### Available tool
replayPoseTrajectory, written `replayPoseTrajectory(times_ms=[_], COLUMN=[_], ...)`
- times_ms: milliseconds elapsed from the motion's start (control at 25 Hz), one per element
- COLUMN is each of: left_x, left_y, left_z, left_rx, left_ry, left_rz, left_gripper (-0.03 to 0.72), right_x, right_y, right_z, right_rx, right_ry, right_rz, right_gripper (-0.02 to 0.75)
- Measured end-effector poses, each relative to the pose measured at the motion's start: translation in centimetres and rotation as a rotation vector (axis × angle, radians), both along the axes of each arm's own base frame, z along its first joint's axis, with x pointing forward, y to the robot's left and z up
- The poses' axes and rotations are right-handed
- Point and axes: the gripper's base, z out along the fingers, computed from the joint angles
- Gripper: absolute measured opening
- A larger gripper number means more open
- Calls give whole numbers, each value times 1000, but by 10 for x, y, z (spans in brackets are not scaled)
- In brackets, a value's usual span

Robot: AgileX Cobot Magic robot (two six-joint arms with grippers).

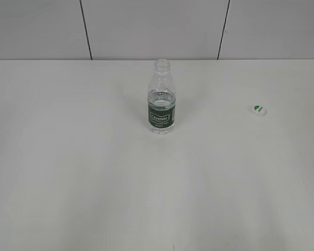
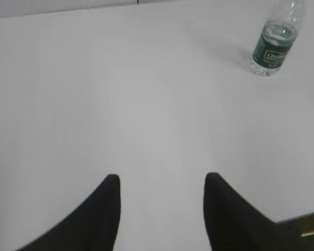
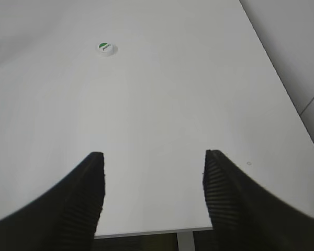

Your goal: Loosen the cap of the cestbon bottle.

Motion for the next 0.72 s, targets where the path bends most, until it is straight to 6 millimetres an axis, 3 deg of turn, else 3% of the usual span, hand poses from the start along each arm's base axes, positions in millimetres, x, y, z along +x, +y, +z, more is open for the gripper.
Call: replayPoseTrajectory(times_ms=[160, 720], left_x=[-16, -16], left_y=[3, 3], left_z=[-2, -3], left_rx=[-15, -3], left_ry=[-84, -79], left_rz=[-2, 66], left_gripper=[332, 312], right_x=[0, 0], right_y=[0, 0], right_z=[0, 0], right_rx=[-1, -1], right_ry=[1, 1], right_rz=[0, -1], right_gripper=[456, 456])
